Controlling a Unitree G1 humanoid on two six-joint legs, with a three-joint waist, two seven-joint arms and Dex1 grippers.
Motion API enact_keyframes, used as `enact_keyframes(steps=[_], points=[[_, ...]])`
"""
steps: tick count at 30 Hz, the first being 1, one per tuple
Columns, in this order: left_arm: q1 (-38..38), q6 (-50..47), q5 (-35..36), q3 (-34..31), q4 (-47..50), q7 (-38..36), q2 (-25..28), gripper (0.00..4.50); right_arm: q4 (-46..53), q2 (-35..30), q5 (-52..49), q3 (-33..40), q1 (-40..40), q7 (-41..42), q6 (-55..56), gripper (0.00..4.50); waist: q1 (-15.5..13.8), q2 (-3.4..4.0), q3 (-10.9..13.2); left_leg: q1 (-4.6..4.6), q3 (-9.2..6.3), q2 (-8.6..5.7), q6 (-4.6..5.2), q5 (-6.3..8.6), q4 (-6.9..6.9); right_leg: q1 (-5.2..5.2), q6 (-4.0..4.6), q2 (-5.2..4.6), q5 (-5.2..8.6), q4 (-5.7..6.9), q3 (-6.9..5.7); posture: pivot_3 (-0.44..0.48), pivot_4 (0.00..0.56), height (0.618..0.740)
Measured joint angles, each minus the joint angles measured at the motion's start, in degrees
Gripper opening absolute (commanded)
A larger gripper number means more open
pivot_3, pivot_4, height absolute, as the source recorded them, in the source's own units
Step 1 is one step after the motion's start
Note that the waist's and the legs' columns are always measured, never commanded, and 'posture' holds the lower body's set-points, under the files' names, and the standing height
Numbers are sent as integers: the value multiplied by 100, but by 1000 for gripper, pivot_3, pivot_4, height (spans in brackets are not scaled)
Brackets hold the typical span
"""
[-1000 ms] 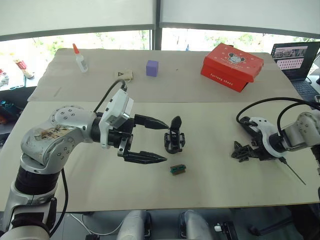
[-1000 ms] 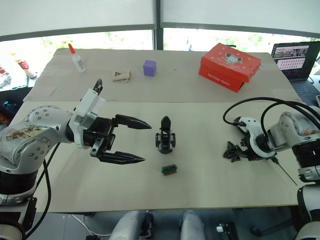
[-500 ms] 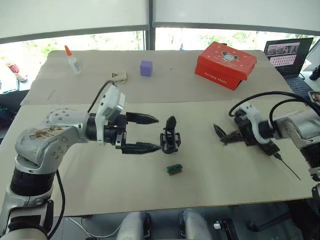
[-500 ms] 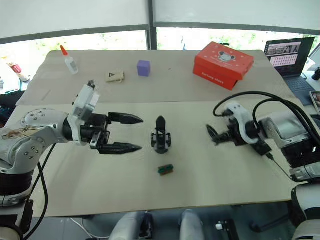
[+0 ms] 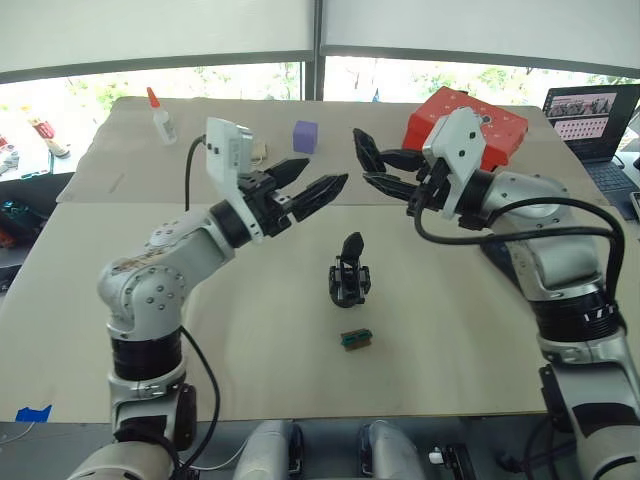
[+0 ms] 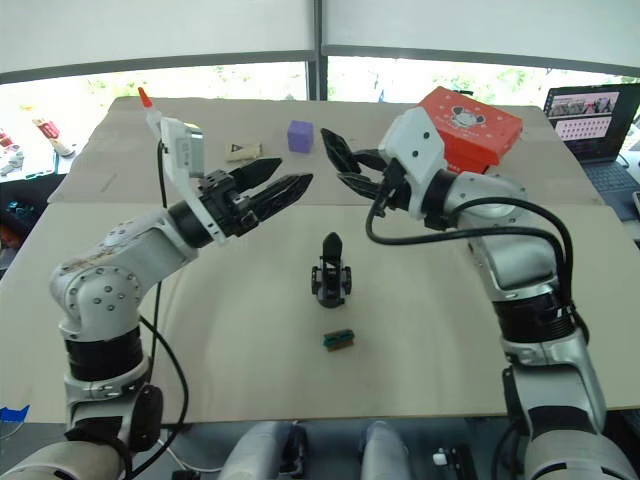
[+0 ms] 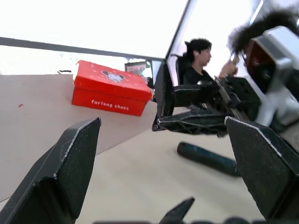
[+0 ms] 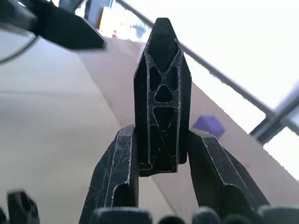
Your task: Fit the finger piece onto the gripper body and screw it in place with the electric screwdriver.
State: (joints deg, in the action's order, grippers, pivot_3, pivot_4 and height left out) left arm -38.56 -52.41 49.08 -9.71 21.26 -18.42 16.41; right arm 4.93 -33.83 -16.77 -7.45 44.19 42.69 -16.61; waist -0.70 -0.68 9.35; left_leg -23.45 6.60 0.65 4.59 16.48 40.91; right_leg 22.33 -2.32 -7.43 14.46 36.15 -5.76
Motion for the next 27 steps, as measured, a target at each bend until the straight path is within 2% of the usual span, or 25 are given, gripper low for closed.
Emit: enact_keyframes(steps=[2,3,5,7,20,23,25,27], points=[[-18,143,-131,68,-4,28,-6,4500,49,93,99,-19,-80,-8,104,1109,8,0,0,3,3,0,-1,-1,-1,0,0,1,0,2,2,0,150,740],[-17,173,-164,67,-24,24,-6,4250,82,97,167,-19,-126,-12,138,1109,6,0,0,4,3,0,-2,-1,-1,0,0,2,0,2,2,0,150,740],[-18,260,-171,9,-138,33,-36,3620,280,175,223,-55,-250,2,145,1109,11,0,0,6,3,1,-3,-2,-2,0,1,3,0,2,3,0,150,740],[-18,311,-143,0,-191,-2,-91,2682,466,293,237,-121,-313,18,122,1109,22,0,0,6,3,2,-4,-2,-4,1,1,5,0,2,3,0,150,740],[72,341,64,121,-169,187,-343,2675,851,318,238,-124,-428,177,-145,1109,12,0,0,10,3,1,-4,-3,-6,-2,1,5,0,0,4,0,150,740],[73,358,80,122,-163,189,-369,1787,867,323,238,-124,-428,173,-252,1109,11,0,0,10,3,1,-5,-3,-5,-3,1,5,0,1,3,0,150,740],[105,384,139,125,-120,150,-425,795,867,335,238,-124,-428,162,-291,1109,9,0,0,10,3,1,-5,-3,-5,-3,1,5,0,0,4,0,150,740],[119,397,177,102,-100,219,-458,74,886,335,255,-124,-428,137,-309,1110,11,0,0,10,3,1,-5,-3,-5,-2,1,5,0,0,4,0,150,740]])
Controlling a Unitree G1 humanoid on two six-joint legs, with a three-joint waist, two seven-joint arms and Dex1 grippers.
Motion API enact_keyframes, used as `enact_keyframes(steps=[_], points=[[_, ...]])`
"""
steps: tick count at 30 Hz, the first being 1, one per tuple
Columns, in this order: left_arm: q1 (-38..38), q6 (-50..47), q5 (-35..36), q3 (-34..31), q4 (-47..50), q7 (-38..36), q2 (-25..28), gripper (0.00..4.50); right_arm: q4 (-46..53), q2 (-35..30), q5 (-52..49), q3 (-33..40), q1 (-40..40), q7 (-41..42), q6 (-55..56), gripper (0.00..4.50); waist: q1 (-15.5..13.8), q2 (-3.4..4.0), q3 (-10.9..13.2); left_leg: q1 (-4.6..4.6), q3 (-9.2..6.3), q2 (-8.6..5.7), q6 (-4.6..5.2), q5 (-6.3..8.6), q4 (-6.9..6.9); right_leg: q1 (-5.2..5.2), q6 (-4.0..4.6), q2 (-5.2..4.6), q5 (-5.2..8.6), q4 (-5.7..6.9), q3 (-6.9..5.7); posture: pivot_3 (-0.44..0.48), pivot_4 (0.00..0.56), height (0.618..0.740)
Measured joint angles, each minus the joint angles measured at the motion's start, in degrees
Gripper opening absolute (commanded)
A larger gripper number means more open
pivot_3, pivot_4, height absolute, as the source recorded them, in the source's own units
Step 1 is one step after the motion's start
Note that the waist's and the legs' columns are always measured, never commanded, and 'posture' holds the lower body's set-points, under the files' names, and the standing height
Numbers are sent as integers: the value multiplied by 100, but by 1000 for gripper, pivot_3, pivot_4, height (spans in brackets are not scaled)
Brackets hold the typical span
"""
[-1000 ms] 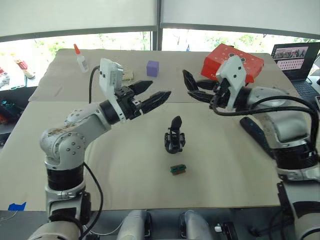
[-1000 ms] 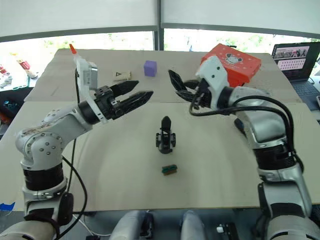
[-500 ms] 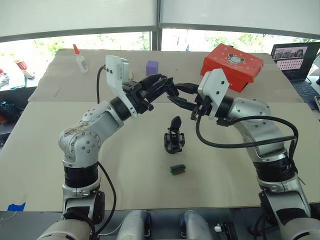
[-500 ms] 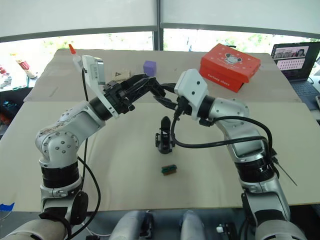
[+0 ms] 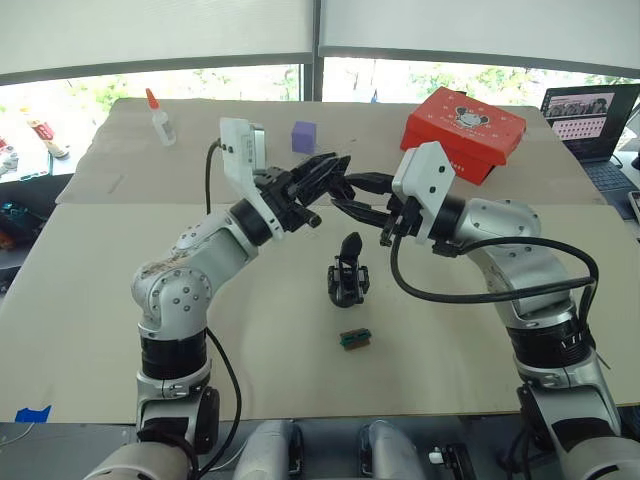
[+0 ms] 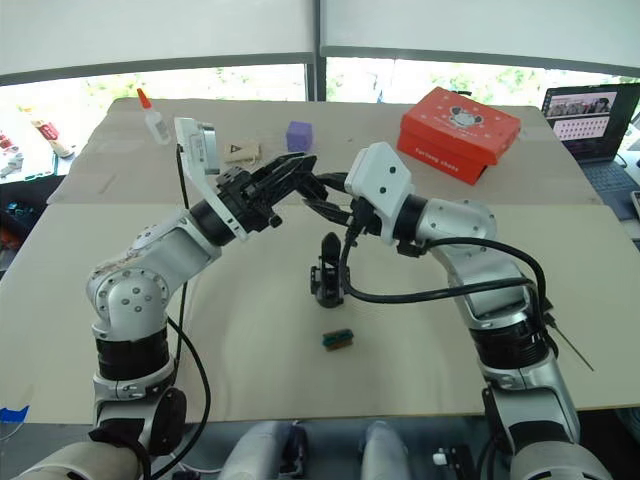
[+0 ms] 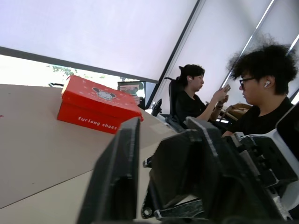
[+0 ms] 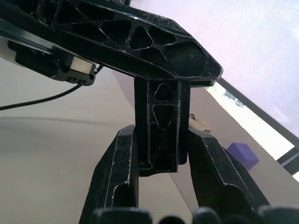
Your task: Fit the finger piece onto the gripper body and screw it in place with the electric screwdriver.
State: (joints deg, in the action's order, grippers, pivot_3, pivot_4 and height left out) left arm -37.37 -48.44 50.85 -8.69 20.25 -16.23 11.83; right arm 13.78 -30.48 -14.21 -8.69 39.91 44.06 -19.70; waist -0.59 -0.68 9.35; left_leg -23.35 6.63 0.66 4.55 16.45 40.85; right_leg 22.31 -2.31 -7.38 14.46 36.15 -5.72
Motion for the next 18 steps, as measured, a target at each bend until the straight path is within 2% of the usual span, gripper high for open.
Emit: enact_keyframes(steps=[9,17,18], points=[[1,0,37,-6,-13,55,-23,64,31,-1,-2,14,1,-36,-81,1109,-1,0,0,0,0,0,0,0,0,0,0,0,0,0,0,0,150,740],[1,-6,222,-135,-69,160,-37,3865,37,23,-64,75,1,-80,-380,1109,-4,0,0,0,0,0,0,0,-1,-2,0,0,0,-1,-1,0,150,740],[1,-5,229,-138,-69,189,-50,3900,36,36,-67,87,1,-96,-444,1109,-4,0,0,0,0,0,0,0,0,-1,0,0,0,-1,0,0,150,740]])
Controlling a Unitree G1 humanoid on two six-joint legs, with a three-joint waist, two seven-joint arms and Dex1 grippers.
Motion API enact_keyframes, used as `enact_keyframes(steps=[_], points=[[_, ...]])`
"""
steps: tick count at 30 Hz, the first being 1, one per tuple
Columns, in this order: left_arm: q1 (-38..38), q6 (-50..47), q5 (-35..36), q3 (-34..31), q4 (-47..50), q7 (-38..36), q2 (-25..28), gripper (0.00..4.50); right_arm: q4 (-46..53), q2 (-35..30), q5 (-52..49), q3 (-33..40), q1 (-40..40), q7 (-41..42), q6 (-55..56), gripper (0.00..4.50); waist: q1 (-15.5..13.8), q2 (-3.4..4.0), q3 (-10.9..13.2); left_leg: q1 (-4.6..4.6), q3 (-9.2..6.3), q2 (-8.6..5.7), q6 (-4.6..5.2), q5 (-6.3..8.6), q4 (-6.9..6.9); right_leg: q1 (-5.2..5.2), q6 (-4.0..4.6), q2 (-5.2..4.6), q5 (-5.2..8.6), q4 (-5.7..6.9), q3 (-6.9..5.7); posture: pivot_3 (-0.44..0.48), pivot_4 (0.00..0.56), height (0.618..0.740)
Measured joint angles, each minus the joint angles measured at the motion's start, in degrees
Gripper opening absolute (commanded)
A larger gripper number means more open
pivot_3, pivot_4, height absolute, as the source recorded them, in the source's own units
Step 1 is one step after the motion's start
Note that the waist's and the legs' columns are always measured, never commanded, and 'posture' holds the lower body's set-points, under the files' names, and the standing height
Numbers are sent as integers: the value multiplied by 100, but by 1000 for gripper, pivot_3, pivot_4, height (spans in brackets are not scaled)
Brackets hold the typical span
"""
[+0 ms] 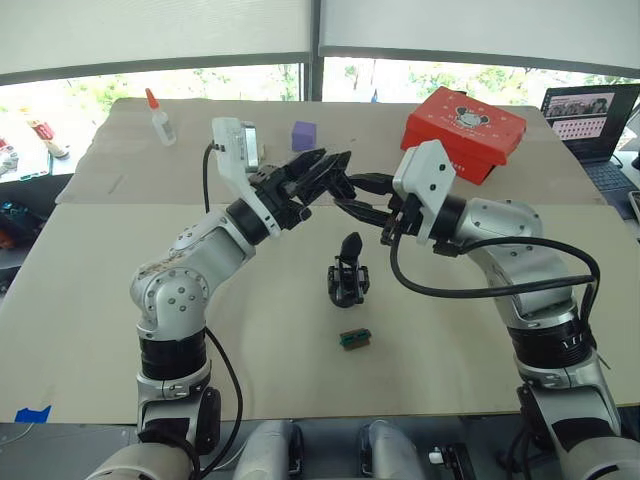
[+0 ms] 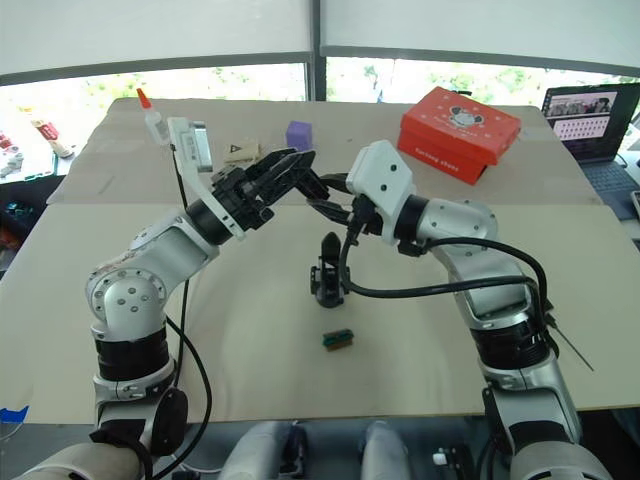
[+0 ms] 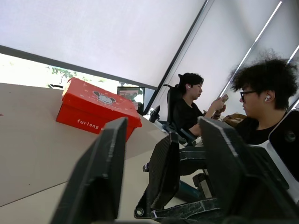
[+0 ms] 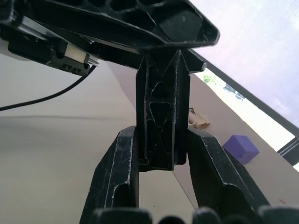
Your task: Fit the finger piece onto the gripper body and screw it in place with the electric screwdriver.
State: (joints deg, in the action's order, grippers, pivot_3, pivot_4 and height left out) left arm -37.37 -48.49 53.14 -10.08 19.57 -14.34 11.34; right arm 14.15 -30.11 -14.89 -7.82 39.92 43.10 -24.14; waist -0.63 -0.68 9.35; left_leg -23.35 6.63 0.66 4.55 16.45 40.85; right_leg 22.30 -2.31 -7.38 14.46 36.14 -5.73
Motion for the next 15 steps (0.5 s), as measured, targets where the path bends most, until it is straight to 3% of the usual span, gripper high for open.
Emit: enact_keyframes(steps=[4,7,13,15], points=[[0,0,135,-53,0,54,-61,3918,0,16,-6,27,0,-27,-132,1109,3,0,0,0,0,0,0,0,-1,1,0,0,0,0,0,0,150,740],[0,20,209,-139,-1,109,-83,3073,0,18,-6,52,0,-32,-144,1109,4,0,0,0,0,0,0,0,-1,1,0,0,0,0,0,0,150,740],[29,80,327,-162,-15,226,-179,144,0,62,-5,75,24,-11,-124,1109,3,0,0,0,0,0,0,0,-1,0,0,0,0,0,0,0,150,740],[31,80,354,-166,-26,247,-190,0,4,89,-5,107,28,13,-108,1109,5,0,0,1,0,1,0,0,-2,1,0,2,0,0,0,0,150,740]])
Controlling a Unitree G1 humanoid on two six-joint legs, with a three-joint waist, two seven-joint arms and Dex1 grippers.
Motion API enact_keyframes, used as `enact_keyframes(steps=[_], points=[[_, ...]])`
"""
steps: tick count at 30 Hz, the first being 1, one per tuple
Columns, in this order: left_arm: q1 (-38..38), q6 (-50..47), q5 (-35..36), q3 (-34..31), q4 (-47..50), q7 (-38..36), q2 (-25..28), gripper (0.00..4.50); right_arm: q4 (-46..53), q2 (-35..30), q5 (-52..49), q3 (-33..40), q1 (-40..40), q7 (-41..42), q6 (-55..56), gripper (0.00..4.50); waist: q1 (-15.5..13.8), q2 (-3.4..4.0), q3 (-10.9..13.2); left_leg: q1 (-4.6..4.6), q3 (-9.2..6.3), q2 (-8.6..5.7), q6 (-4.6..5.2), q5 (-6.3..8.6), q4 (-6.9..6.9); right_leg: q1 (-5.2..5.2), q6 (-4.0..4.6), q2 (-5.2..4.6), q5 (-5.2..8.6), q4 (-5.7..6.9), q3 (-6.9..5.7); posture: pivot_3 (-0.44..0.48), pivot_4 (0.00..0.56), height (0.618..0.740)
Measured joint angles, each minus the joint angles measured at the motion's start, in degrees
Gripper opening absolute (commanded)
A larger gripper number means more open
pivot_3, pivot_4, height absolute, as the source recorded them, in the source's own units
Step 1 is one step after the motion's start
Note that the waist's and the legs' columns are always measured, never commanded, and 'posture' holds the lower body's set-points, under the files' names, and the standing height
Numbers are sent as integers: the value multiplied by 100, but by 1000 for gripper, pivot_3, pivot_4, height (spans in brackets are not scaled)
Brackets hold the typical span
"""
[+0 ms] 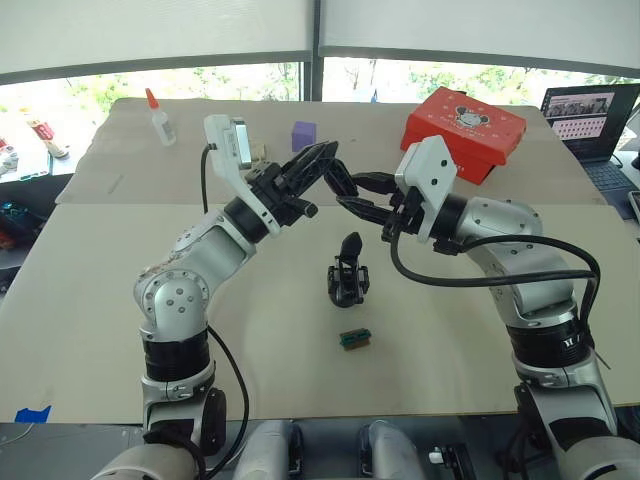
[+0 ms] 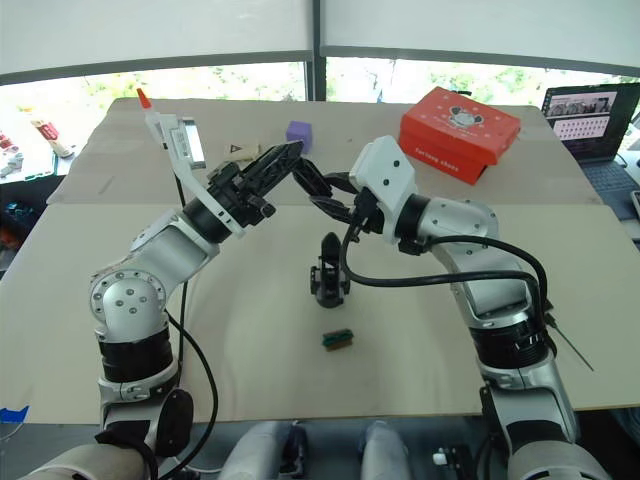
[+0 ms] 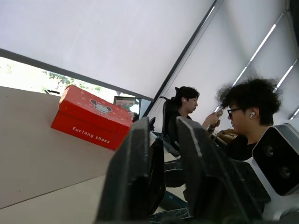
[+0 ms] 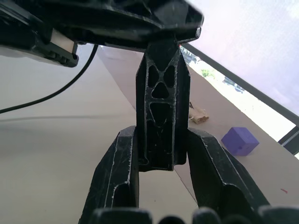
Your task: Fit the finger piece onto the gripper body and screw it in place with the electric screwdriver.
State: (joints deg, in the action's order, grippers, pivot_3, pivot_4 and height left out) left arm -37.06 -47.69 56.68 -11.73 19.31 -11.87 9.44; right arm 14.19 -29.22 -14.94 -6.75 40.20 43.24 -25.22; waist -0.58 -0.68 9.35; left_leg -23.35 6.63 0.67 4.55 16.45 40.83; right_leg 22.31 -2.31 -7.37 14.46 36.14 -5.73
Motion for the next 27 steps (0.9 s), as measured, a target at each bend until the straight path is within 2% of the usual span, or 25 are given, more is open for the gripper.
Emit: enact_keyframes(steps=[8,10,14,16,17,22,27], points=[[-60,40,206,-64,-8,0,5,0,-20,111,35,85,-1,4,286,1109,-4,0,0,1,0,-1,0,0,0,-1,0,0,0,-1,0,0,150,740],[-89,24,221,-52,-55,-81,93,0,-19,74,17,85,-1,76,295,2136,-3,0,0,0,0,-1,0,0,1,-1,0,0,0,0,-1,0,150,740],[-122,-202,217,115,-290,-402,514,0,246,-81,-470,202,5,522,223,3496,-1,0,0,2,0,-2,0,0,-2,0,0,1,0,-3,-1,0,150,740],[-271,-557,408,244,-357,-966,1130,0,237,-273,-1276,463,197,837,-510,4264,16,1,9,-9,1,1,-2,-2,0,10,2,4,-1,-1,-1,0,150,740],[-387,-676,469,254,-358,-1303,1443,0,143,-428,-1633,670,347,968,-872,4476,13,2,10,-3,1,1,-2,-2,0,5,2,4,-1,2,-1,0,150,740],[-1004,-1220,703,466,-548,-2806,2512,0,-663,-1013,-3209,986,1254,1743,-2905,4476,23,2,10,7,2,3,-2,-2,-10,1,3,5,0,-2,-1,0,150,740],[-1269,-1480,637,889,-798,-3767,2886,0,-1365,-985,-3867,840,1642,2031,-4286,4476,23,2,10,-2,4,3,-1,-2,-11,8,3,6,0,-2,2,0,150,740]])
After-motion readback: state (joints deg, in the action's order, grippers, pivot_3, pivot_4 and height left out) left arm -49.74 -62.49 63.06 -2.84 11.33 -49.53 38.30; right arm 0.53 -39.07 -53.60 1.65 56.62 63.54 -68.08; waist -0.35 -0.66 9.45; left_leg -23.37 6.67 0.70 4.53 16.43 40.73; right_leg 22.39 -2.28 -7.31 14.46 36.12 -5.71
